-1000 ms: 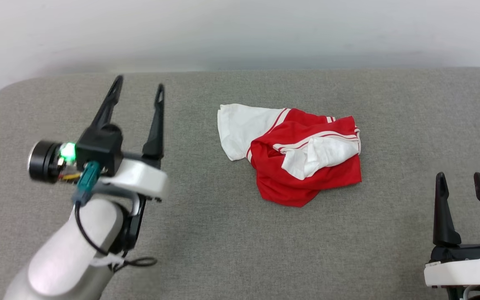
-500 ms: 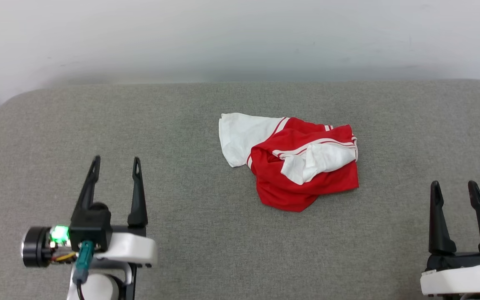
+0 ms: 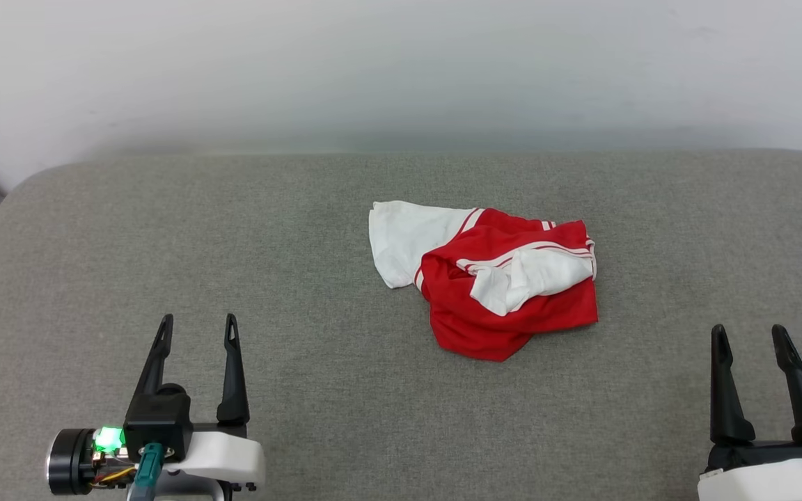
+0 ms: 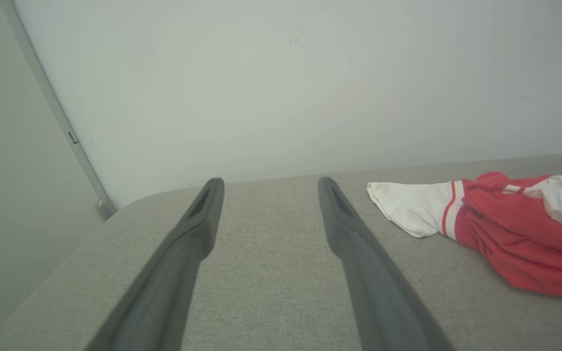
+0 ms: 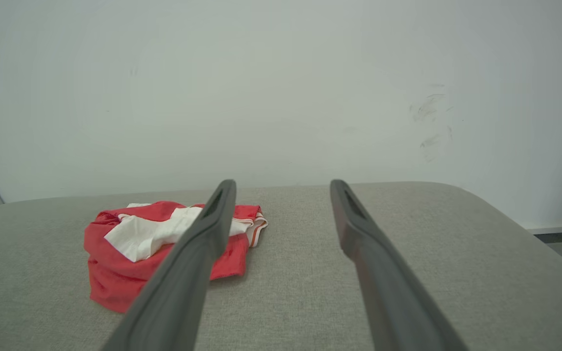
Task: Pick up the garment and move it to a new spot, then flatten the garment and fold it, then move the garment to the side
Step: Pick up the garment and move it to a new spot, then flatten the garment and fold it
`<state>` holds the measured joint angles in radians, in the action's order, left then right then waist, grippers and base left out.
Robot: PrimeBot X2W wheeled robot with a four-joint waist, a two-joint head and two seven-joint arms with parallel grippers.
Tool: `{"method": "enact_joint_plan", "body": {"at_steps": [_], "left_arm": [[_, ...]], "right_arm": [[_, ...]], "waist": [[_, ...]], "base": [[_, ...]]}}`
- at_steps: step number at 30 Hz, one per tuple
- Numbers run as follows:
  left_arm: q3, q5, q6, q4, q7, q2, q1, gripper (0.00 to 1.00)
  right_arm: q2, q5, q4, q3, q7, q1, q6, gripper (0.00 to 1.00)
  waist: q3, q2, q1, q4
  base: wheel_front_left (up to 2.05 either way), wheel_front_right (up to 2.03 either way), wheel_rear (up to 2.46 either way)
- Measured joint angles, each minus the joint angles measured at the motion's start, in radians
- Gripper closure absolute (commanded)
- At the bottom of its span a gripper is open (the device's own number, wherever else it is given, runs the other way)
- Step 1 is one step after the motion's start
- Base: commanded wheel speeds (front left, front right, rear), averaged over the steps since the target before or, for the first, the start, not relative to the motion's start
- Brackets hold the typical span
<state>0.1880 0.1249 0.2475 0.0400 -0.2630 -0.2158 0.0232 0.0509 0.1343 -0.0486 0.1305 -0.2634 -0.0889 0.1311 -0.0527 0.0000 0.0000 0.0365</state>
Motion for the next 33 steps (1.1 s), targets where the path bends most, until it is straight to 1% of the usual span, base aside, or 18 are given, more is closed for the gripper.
{"method": "enact_joint_plan", "body": {"at_steps": [7,11,13,17,21,26,29,32,33], "left_arm": [[-0.041,-0.038,-0.047,0.018,0.000,0.033,-0.017,0.00],[-0.059,-0.053,-0.073,0.027,0.000,0.040,-0.013,0.00],[-0.070,-0.053,-0.091,0.028,0.000,0.040,0.015,0.00],[-0.078,-0.067,-0.139,0.048,0.000,0.026,0.135,0.00],[-0.089,-0.063,-0.197,0.069,0.000,0.003,0.288,0.00],[-0.090,-0.061,-0.266,0.153,0.000,-0.036,0.467,0.00],[-0.075,-0.060,-0.309,0.234,0.000,-0.064,0.576,0.00],[-0.049,-0.049,-0.341,0.288,0.025,-0.079,0.679,0.00],[-0.034,-0.043,-0.349,0.303,0.047,-0.087,0.718,0.00]], "right_arm": [[0.000,0.005,0.008,-0.003,0.000,-0.012,0.000,0.00],[0.000,0.006,0.009,-0.007,0.000,-0.012,0.000,0.00],[0.000,0.006,0.008,-0.008,0.000,-0.010,0.000,0.00],[0.000,0.006,0.003,-0.009,0.000,-0.002,0.000,0.00],[0.000,0.005,-0.006,-0.013,0.000,0.019,0.000,0.00],[0.000,0.005,-0.012,-0.009,0.000,0.045,0.000,0.00],[0.000,0.006,-0.014,-0.008,0.000,0.051,0.000,0.00],[0.000,0.008,-0.016,-0.008,0.000,0.063,0.000,0.00],[0.000,0.009,-0.016,-0.009,0.000,0.068,0.000,0.00]], "waist": [[0.013,0.0000,0.0000,0.003],[0.011,0.0000,0.0000,-0.002],[0.005,0.0000,0.0000,-0.004],[-0.013,0.0000,0.0000,-0.012],[-0.041,0.0000,0.0000,-0.026],[-0.082,0.0000,0.0000,-0.051],[-0.107,0.0000,0.0000,-0.066],[-0.132,0.0000,0.0000,-0.079],[-0.141,0.0000,0.0000,-0.083]], "base": [[0.00,0.00,0.00],[0.00,0.00,0.00],[0.00,0.00,0.00],[0.00,0.00,0.00],[0.00,0.00,0.00],[0.00,0.00,0.00],[0.00,0.00,0.00],[0.00,0.00,0.00],[0.00,0.00,0.00]]}}
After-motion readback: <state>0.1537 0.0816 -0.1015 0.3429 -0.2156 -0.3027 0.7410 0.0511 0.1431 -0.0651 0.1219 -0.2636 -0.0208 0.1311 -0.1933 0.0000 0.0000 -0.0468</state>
